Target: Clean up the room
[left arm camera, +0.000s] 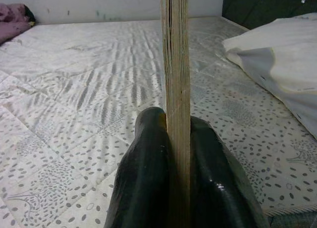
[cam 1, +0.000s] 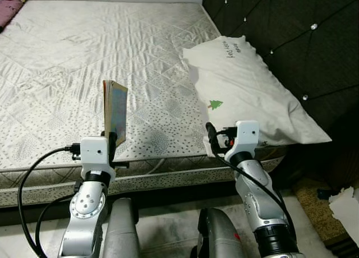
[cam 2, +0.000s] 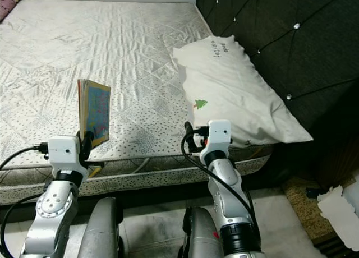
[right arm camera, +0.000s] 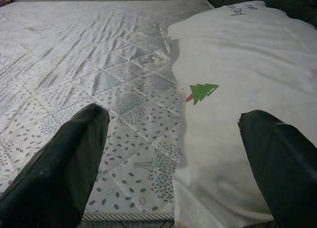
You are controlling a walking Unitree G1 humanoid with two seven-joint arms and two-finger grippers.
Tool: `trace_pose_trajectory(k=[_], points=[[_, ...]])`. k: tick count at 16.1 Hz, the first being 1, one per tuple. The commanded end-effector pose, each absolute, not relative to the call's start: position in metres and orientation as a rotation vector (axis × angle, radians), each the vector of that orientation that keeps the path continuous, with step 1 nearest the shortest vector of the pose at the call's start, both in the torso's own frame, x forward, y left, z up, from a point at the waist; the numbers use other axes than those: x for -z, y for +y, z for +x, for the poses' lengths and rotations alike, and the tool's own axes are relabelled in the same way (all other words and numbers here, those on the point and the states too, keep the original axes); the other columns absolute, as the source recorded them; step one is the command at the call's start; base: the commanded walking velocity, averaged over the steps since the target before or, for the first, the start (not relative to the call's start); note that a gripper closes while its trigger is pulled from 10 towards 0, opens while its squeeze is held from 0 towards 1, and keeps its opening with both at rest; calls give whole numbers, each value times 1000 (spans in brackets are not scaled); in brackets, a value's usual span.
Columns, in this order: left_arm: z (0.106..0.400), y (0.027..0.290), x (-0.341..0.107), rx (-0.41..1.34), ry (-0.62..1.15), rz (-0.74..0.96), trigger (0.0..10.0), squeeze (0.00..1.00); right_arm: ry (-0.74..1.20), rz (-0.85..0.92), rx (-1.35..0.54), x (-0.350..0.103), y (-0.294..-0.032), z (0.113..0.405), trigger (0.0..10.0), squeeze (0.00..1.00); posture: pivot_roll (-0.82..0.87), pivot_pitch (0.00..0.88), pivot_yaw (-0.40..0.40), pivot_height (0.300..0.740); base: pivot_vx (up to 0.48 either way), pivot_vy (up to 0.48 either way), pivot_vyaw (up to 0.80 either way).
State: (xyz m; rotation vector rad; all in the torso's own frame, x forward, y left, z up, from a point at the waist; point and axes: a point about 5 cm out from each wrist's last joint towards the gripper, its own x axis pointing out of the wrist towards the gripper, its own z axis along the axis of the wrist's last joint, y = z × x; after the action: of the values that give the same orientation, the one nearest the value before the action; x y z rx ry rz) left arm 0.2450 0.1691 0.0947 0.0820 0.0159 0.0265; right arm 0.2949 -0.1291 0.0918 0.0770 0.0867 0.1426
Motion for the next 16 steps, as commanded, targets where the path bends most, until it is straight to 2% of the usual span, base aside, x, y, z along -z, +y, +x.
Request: trace_pose_trajectory(k=[1,8,16], points=[[248,168,-106,-14,-41,76,10000,0,84,64,-137,-93,-130,296,10000,0,64,72,-65,603,262,0,0],[249,168,-105,-12,-38,77,10000,0,80,59,-134,-94,-130,296,10000,0,65,65,-62,603,288,0,0],[249,167,-105,1,-40,76,10000,0,78,58,-131,-93,-130,295,10000,0,67,56,-62,603,373,0,0]])
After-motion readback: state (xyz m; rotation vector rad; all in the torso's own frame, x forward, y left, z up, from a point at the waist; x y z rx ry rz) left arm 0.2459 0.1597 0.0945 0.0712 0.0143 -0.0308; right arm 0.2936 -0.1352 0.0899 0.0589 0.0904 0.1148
